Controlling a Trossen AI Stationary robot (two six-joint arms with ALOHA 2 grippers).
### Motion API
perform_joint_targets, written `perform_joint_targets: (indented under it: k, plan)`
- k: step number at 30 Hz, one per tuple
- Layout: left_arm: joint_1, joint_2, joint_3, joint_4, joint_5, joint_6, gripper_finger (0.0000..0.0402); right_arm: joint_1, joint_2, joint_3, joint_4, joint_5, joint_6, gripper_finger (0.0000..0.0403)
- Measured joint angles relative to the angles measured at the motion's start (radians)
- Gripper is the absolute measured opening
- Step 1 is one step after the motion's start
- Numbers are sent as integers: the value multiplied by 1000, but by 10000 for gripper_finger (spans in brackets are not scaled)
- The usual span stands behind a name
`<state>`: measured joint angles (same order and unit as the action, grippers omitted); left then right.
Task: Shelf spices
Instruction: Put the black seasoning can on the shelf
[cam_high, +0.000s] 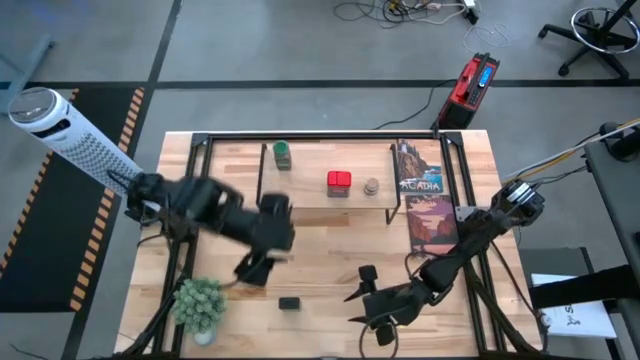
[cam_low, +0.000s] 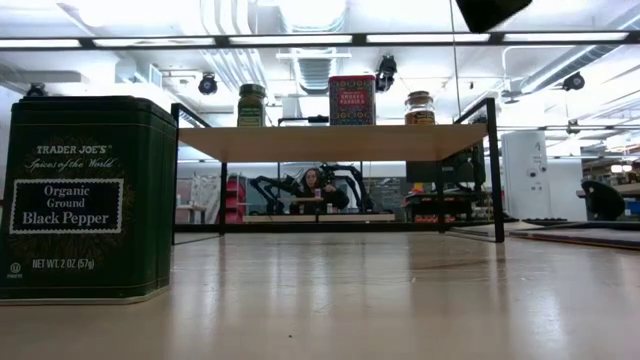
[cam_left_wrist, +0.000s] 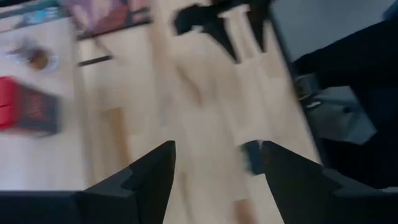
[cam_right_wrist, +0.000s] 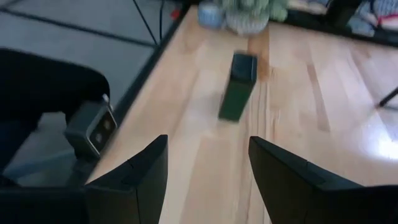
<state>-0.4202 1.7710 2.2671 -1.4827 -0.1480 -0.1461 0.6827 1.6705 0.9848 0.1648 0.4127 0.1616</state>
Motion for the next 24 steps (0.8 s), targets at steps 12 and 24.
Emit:
perform_joint_targets:
  k: [12,24]
  plan:
    - [-142,4,-315,208,0,-237,233,2,-112,-58,17,64,-11,199]
    - [-147,4,-653,509,88,-367,253,5,-105,-74,-5,88,12,199]
